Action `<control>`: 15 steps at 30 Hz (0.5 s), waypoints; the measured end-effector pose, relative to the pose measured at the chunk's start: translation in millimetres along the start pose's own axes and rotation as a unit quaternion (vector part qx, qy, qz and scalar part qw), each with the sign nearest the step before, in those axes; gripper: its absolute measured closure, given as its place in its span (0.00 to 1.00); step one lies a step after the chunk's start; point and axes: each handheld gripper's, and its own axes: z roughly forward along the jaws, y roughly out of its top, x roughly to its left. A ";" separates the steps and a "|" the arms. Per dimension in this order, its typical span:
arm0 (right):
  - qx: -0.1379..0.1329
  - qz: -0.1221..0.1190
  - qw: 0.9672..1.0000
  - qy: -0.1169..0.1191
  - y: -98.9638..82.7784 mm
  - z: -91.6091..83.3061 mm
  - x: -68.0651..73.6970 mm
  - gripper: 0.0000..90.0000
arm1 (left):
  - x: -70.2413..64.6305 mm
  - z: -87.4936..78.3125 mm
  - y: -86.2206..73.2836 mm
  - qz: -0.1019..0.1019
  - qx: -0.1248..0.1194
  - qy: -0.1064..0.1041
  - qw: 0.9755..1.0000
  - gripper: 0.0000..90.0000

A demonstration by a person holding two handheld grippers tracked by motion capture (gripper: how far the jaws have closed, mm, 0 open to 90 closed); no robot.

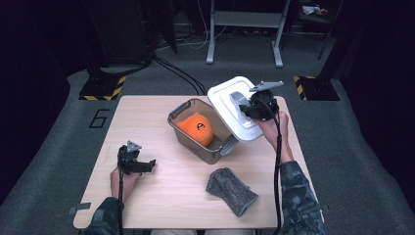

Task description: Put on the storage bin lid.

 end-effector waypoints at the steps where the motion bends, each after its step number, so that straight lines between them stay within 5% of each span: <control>1: 0.000 -0.011 1.000 0.003 1.2 1.3 1.4 0.74 | 0.0 0.0 0.0 0.000 0.000 0.000 1.000 0.03; 15: 0.005 -0.023 0.999 0.047 12.2 20.6 30.3 0.74 | 0.1 -0.1 0.0 0.001 0.000 0.000 1.000 0.03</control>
